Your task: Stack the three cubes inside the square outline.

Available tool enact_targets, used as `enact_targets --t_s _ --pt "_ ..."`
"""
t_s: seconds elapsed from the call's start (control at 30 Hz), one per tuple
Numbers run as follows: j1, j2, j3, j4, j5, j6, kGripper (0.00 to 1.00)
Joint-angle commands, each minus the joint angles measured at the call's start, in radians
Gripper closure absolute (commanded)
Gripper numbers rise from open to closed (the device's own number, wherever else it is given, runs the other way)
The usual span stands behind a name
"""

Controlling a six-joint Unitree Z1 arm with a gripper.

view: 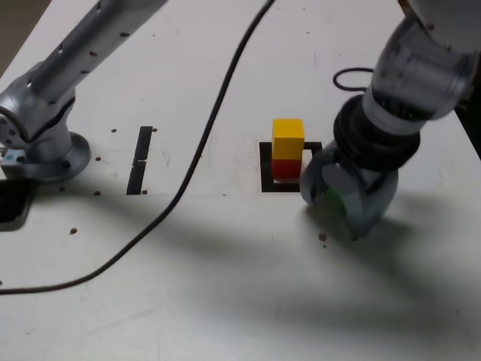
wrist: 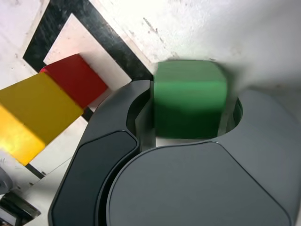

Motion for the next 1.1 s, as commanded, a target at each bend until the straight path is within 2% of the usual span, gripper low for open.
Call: enact_targets --t_s 0.0,0.23,0.37,0.53,0.63,0.73,0.77,0.83,1.07 --pt "0.003 0.004 -0.006 0.001 -0.004 0.001 0.32" --pt "0.003 0.014 -0.020 -0.010 -0.008 0.003 0.21" --pt "0.005 0.016 -0.027 -0.019 -0.015 0.003 0.24" --pt "0.008 0.012 -0.027 -0.024 -0.026 -0.002 0.40" --pt "0.009 0.008 -0.022 -0.024 -0.036 -0.009 0.54" --pt "0.010 -0.007 -0.013 -0.028 -0.049 -0.021 0.74" --pt "0.010 -0.013 -0.010 -0.031 -0.050 -0.025 0.77" --pt "0.010 -0.029 0.000 -0.035 -0.050 -0.032 0.80" --pt "0.008 -0.104 0.047 -0.035 -0.035 -0.063 0.84"
